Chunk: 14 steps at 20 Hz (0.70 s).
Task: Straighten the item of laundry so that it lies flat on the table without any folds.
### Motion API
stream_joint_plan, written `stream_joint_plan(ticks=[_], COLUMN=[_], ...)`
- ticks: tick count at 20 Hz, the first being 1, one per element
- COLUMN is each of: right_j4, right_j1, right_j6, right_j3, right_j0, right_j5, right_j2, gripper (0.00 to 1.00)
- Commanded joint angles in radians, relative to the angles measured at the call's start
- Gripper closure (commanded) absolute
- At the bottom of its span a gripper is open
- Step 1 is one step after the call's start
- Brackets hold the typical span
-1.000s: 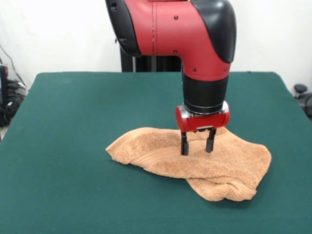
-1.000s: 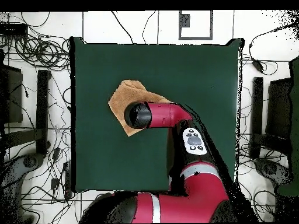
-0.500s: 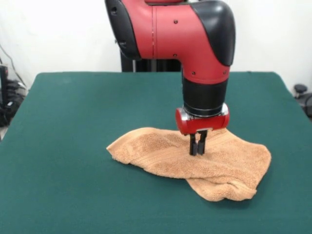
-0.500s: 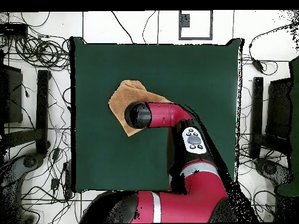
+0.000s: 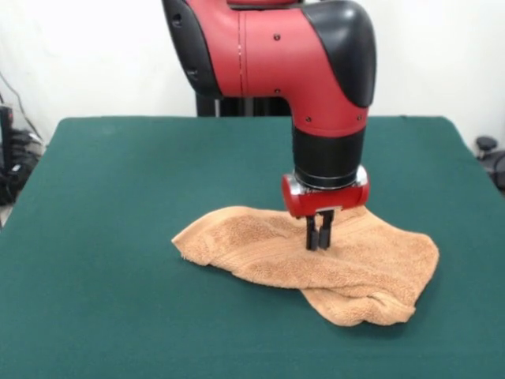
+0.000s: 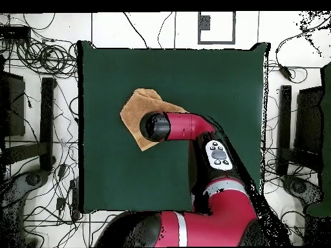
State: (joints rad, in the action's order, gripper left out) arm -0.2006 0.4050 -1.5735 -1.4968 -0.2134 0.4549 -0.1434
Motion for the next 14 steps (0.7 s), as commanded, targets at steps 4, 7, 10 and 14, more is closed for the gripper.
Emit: stream_joint_plan(ticks=[4, 7, 10, 14], right_j4=[0.020, 0.034, 0.039, 0.020], right_j1=[0.131, 0.192, 0.227, 0.222], right_j6=[-0.020, -0.056, -0.086, -0.085], right_j3=[-0.246, -0.319, -0.363, -0.393], right_j0=[0.014, 0.029, 0.042, 0.044], right_j5=[0.241, 0.276, 0.277, 0.228], right_j2=[-0.097, -0.076, -0.068, -0.078], gripper=[1.00, 1.00, 1.00, 1.00])
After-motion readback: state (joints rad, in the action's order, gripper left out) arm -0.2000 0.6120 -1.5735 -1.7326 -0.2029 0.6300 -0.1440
